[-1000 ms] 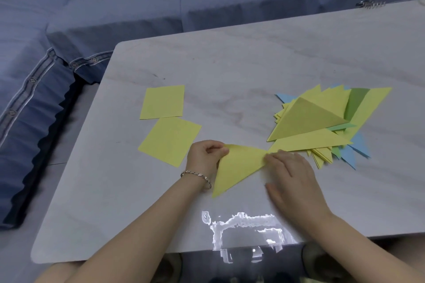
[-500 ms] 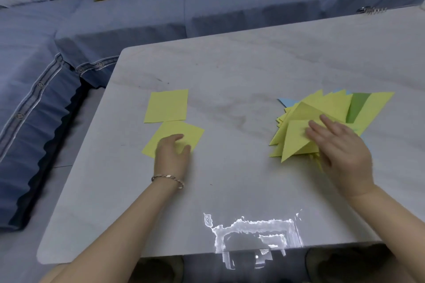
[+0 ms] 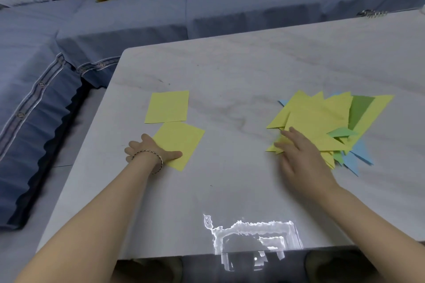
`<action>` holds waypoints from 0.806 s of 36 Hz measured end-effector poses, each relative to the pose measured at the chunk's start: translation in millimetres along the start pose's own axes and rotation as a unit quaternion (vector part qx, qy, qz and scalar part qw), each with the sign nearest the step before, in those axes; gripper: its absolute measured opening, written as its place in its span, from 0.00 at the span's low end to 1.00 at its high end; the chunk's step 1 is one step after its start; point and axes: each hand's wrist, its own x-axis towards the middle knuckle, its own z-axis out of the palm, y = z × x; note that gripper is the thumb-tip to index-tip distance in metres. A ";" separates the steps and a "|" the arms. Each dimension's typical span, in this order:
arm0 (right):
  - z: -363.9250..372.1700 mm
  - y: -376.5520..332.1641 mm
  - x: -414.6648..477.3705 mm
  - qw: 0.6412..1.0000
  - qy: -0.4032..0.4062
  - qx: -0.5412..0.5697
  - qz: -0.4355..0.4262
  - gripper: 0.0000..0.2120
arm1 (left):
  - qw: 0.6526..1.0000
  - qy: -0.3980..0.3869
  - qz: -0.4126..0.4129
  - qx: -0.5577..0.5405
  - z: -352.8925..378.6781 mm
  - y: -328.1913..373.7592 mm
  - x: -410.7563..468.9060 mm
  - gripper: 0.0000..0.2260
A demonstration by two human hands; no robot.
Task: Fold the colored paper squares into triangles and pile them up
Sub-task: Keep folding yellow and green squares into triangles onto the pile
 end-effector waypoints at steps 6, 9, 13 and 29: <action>3.5 -27.6 -16.0 0.993 -0.052 0.070 -0.078 0.15 | 0.999 -0.019 0.010 -0.050 -1.2 -3.9 10.7 0.41; 5.5 -33.7 -18.9 0.990 -0.068 0.082 -0.089 0.15 | 0.990 -0.034 0.057 -0.126 -1.5 -9.1 9.9 0.27; 5.1 -38.6 -19.7 0.986 -0.096 0.119 -0.069 0.16 | 0.945 -0.050 0.115 -0.301 -1.3 -10.3 -11.8 0.09; -5.1 -26.2 -17.5 0.963 -0.063 0.140 -0.222 0.13 | 0.882 -0.247 0.197 -0.351 3.8 18.7 -79.3 0.03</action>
